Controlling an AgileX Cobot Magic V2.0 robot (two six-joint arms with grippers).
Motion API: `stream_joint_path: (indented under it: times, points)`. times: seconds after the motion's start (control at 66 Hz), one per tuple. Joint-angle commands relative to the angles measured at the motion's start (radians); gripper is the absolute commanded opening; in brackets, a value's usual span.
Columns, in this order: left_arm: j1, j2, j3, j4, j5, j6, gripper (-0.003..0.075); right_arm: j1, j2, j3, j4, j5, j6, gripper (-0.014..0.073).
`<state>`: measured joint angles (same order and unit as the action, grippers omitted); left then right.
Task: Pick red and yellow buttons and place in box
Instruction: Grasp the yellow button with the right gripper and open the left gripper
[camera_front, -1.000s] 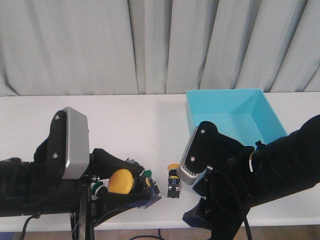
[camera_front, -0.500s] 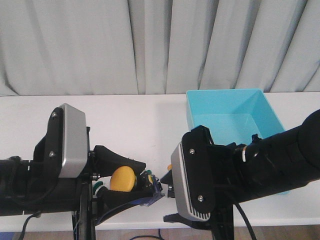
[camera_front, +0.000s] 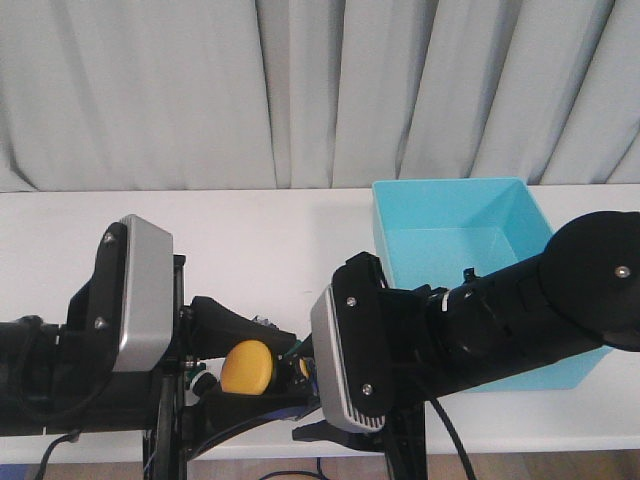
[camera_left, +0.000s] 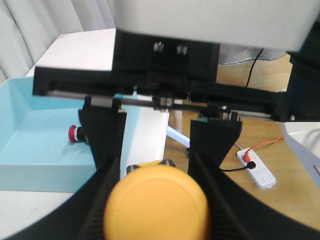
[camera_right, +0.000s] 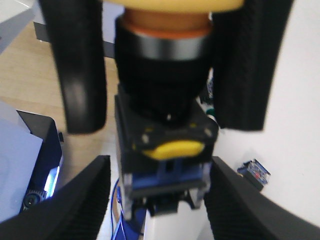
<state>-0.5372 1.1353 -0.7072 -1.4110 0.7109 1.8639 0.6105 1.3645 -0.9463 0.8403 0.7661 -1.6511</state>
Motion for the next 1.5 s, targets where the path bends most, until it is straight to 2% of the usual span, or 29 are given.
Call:
stream_joint_path:
  times: [0.0,0.273,0.636,0.788,0.924,1.106,1.227,1.318,1.485]
  points:
    - [-0.006,-0.023,-0.028,-0.064,0.021,0.030,0.0146,-0.001,-0.022,-0.030,0.087,-0.012,-0.047,0.0417]
    - [-0.006,-0.023,-0.028,-0.064,0.021,0.031,0.0146,-0.001,-0.022,-0.030,0.100,-0.008,-0.045,0.0395]
    - [-0.006,-0.023,-0.028,-0.064,0.021,0.030,0.0146,-0.001,-0.022,-0.030,0.109,-0.008,-0.042,0.0181]
    - [-0.006,-0.023,-0.028,-0.064,0.020,0.030,0.0158,-0.001,-0.022,-0.030,0.109,-0.008,-0.042,0.0139]
    - [-0.006,-0.023,-0.028,-0.063,0.019,0.028,0.0238,-0.001,-0.022,-0.030,0.109,-0.008,-0.042,0.0139]
    - [-0.006,-0.023,-0.025,-0.052,0.001,0.022,0.0438,-0.001,-0.022,-0.030,0.109,-0.008,-0.040,0.0139]
    - [-0.006,-0.023,-0.025,-0.037,-0.020,0.020,0.0538,-0.001,-0.022,-0.030,0.108,-0.008,-0.037,0.0139]
    - [-0.006,-0.023,-0.024,-0.034,-0.042,0.019,0.0568,-0.001,-0.022,-0.030,0.108,-0.010,-0.038,0.0139]
    - [-0.006,-0.023,-0.024,-0.016,-0.081,0.019,0.0570,-0.001,-0.018,-0.030,0.069,-0.050,0.011,0.0141]
